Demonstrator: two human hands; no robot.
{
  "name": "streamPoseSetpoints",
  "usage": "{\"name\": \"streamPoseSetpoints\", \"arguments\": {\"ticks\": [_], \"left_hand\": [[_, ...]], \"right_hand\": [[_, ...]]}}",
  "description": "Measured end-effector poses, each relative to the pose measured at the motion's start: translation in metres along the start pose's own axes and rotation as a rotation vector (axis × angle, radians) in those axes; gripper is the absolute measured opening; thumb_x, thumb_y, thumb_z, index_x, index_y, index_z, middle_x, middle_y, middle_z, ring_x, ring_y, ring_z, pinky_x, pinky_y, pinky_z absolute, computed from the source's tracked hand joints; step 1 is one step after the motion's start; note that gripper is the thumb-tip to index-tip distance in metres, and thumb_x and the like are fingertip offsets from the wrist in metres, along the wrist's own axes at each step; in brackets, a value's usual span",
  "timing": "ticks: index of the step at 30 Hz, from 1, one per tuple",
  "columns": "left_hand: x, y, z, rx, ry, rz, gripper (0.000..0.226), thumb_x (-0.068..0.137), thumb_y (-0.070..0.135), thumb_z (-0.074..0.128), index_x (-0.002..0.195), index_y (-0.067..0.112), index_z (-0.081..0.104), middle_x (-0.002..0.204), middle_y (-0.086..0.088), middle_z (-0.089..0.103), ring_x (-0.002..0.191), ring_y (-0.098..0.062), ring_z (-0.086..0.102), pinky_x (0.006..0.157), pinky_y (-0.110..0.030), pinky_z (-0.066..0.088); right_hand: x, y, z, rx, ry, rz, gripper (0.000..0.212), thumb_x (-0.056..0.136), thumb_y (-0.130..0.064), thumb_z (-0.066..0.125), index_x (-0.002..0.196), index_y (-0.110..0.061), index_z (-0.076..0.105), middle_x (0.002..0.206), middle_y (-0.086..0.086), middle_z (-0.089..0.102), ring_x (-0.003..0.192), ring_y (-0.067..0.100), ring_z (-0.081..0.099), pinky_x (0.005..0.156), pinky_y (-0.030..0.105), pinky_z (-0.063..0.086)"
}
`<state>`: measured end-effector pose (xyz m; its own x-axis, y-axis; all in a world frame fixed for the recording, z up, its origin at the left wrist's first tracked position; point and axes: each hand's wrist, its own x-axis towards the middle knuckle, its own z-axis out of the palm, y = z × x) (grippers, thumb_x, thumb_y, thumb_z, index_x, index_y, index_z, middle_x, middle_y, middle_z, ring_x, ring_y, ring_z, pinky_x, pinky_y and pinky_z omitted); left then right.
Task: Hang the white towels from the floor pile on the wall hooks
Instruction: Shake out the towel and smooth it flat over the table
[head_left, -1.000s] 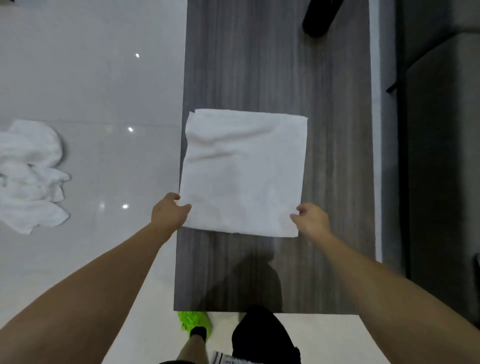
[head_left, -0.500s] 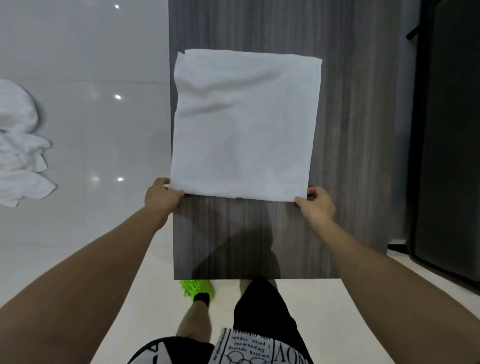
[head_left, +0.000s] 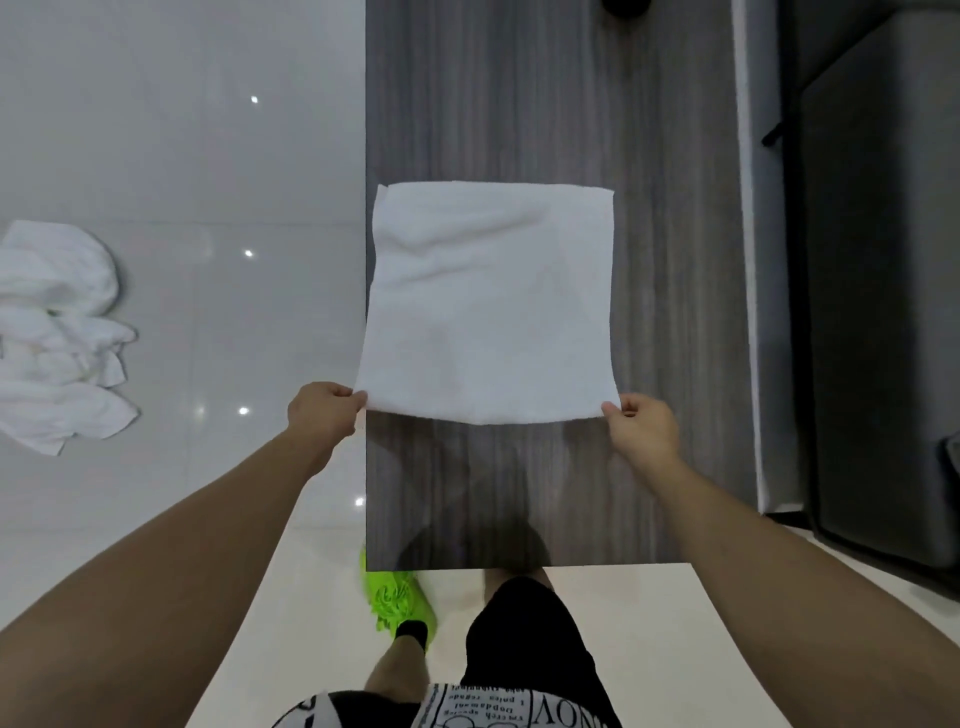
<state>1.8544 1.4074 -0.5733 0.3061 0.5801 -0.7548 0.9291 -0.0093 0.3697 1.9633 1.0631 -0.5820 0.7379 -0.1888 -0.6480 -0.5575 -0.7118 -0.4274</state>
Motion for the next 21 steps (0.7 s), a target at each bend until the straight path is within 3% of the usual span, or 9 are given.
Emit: {"name": "streamPoseSetpoints", "arguments": {"ticks": [4, 7, 11, 13, 17, 21], "left_hand": [[-0.032, 0.042, -0.038, -0.136, -0.017, 0.115, 0.027, 0.091, 0.019, 0.068, 0.112, 0.001, 0.067, 0.102, -0.008, 0.064, 0.09, -0.024, 0.062, 0.096, -0.045, 0.053], [-0.062, 0.076, -0.071, -0.26, -0.024, 0.203, 0.026, 0.09, 0.015, 0.068, 0.11, 0.0, 0.066, 0.112, -0.012, 0.064, 0.101, -0.026, 0.062, 0.097, -0.042, 0.053], [-0.104, 0.122, -0.124, -0.333, -0.04, 0.356, 0.028, 0.093, 0.016, 0.063, 0.116, 0.001, 0.064, 0.115, -0.01, 0.064, 0.107, -0.023, 0.063, 0.098, -0.042, 0.052], [-0.127, 0.14, -0.154, -0.339, -0.031, 0.462, 0.022, 0.094, 0.019, 0.06, 0.113, 0.008, 0.065, 0.116, -0.009, 0.065, 0.107, -0.023, 0.064, 0.099, -0.042, 0.051], [-0.175, 0.168, -0.215, -0.375, 0.013, 0.641, 0.009, 0.096, 0.022, 0.056, 0.091, 0.016, 0.062, 0.107, -0.008, 0.066, 0.094, -0.024, 0.066, 0.091, -0.041, 0.052], [-0.22, 0.184, -0.27, -0.496, 0.072, 0.742, 0.014, 0.097, 0.022, 0.056, 0.093, 0.009, 0.06, 0.103, -0.014, 0.064, 0.087, -0.026, 0.063, 0.081, -0.04, 0.058]], "right_hand": [[-0.03, -0.038, -0.036, 0.162, 0.071, -0.149, 0.01, 0.093, -0.015, 0.065, 0.091, -0.006, 0.066, 0.092, 0.013, 0.066, 0.083, 0.024, 0.061, 0.079, 0.035, 0.05], [-0.056, -0.072, -0.07, 0.232, 0.121, -0.271, 0.008, 0.093, -0.011, 0.063, 0.096, -0.004, 0.066, 0.098, 0.014, 0.065, 0.086, 0.021, 0.059, 0.077, 0.029, 0.046], [-0.093, -0.122, -0.124, 0.278, 0.205, -0.399, 0.014, 0.094, -0.014, 0.062, 0.094, -0.001, 0.067, 0.088, 0.009, 0.066, 0.082, 0.02, 0.059, 0.071, 0.026, 0.046], [-0.114, -0.146, -0.151, 0.299, 0.239, -0.461, 0.012, 0.093, -0.014, 0.062, 0.086, -0.005, 0.065, 0.077, 0.005, 0.061, 0.072, 0.016, 0.054, 0.062, 0.025, 0.041], [-0.163, -0.192, -0.201, 0.374, 0.284, -0.557, 0.019, 0.092, -0.019, 0.064, 0.077, -0.007, 0.064, 0.071, 0.004, 0.058, 0.071, 0.017, 0.052, 0.07, 0.035, 0.044], [-0.226, -0.236, -0.234, 0.414, 0.319, -0.673, 0.025, 0.093, -0.027, 0.061, 0.096, -0.003, 0.066, 0.085, 0.015, 0.065, 0.072, 0.02, 0.054, 0.068, 0.04, 0.051]]}}
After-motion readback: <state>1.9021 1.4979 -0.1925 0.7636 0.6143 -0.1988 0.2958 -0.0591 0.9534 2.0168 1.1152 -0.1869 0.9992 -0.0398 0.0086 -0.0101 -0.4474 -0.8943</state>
